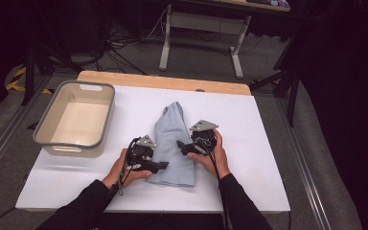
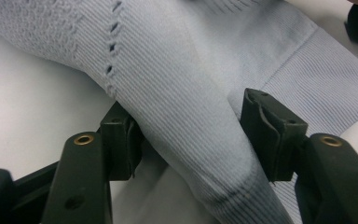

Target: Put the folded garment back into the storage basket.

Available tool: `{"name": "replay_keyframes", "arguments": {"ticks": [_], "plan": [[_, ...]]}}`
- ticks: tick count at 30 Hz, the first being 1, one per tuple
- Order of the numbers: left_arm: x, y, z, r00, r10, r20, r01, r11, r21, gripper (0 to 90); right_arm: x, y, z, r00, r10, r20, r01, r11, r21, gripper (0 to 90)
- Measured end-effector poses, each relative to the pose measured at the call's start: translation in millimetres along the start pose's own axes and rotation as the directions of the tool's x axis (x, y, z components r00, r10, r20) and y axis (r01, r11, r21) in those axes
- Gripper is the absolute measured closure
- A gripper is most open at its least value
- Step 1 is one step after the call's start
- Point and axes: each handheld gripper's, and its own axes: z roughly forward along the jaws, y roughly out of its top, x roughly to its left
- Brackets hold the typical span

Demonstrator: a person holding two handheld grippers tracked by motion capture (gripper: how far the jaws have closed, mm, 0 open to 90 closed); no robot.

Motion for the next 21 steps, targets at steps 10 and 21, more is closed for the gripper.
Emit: {"name": "replay_keyframes", "arguments": {"ticks": [10,21], "plan": [[-5.0,-0.7,-0.5,0.9993,0.033,-0.016,-0.033,0.9994,-0.005,48.2,-3.2,-5.3,9.2,0.9992,0.037,-0.015,-0.036,0.999,0.036,6.8],[-8.9,-0.5,-0.3,0.9978,0.062,-0.025,-0.062,0.9981,-0.004,51.8,-7.9,-5.2,17.3,0.9975,0.062,-0.033,-0.06,0.996,0.062,0.6]]}}
